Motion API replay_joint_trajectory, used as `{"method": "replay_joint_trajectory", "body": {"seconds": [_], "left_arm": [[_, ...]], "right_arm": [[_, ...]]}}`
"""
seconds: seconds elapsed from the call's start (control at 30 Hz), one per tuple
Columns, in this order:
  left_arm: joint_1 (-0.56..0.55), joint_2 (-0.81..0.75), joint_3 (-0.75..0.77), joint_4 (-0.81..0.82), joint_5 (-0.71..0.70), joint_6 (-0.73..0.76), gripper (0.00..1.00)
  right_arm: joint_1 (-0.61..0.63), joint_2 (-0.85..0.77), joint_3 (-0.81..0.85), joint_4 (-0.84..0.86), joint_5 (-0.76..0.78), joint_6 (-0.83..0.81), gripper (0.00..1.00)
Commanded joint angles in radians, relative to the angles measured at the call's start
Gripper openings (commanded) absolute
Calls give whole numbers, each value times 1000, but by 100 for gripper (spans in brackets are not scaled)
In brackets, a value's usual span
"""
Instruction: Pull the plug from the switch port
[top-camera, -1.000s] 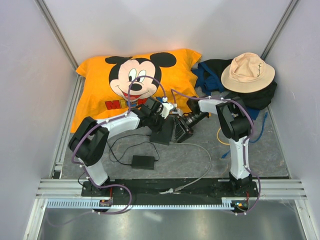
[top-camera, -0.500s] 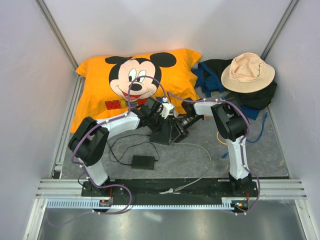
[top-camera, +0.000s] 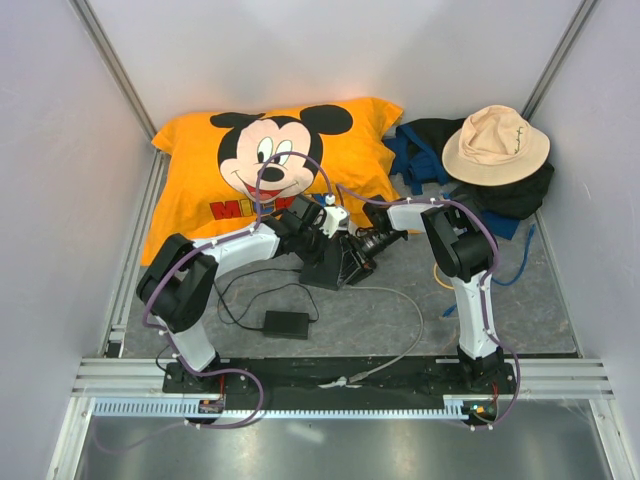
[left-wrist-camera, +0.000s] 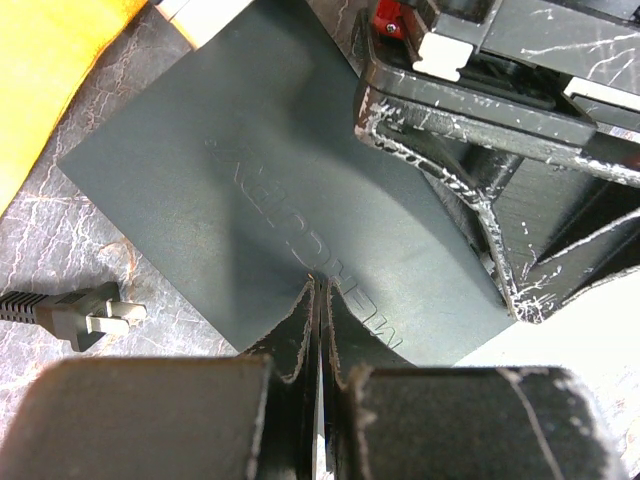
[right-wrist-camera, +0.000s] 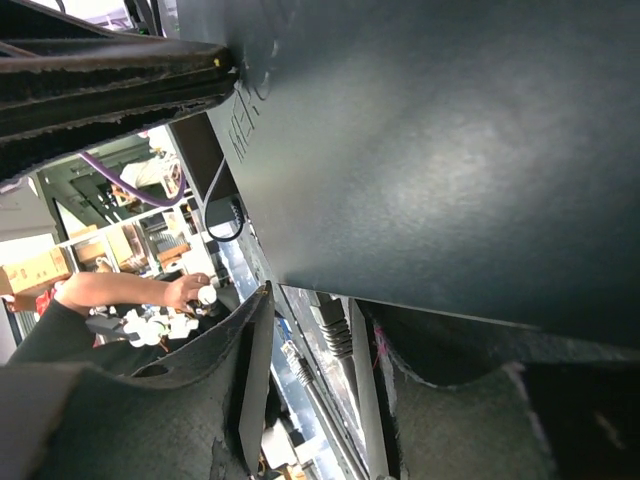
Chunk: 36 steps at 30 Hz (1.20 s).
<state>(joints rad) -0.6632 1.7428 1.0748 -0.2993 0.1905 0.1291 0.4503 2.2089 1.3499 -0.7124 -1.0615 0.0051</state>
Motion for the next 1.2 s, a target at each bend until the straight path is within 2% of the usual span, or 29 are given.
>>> {"method": "replay_joint_trajectory", "body": {"seconds": [0.0,0.17,0.6,1.0,1.17], "left_arm": [[-6,15,-36,-96,-5,33,2],[-6,11,-36,-98,-13,38,2],[-6,18,-36,-98,-3,37,2],[-7,29,-29,-98,3,33,2],[-7,35,-27,-98,0,32,2]], "right_arm": [[-2,64,-34,67,184,-42,44],[-5,83,-12,22,158,-86,45],[-18,104,-8,-2,184,-103,37],[-18,115,3,-9,201,-97,22],[-27,118,6,-27,247,-112,6]]}}
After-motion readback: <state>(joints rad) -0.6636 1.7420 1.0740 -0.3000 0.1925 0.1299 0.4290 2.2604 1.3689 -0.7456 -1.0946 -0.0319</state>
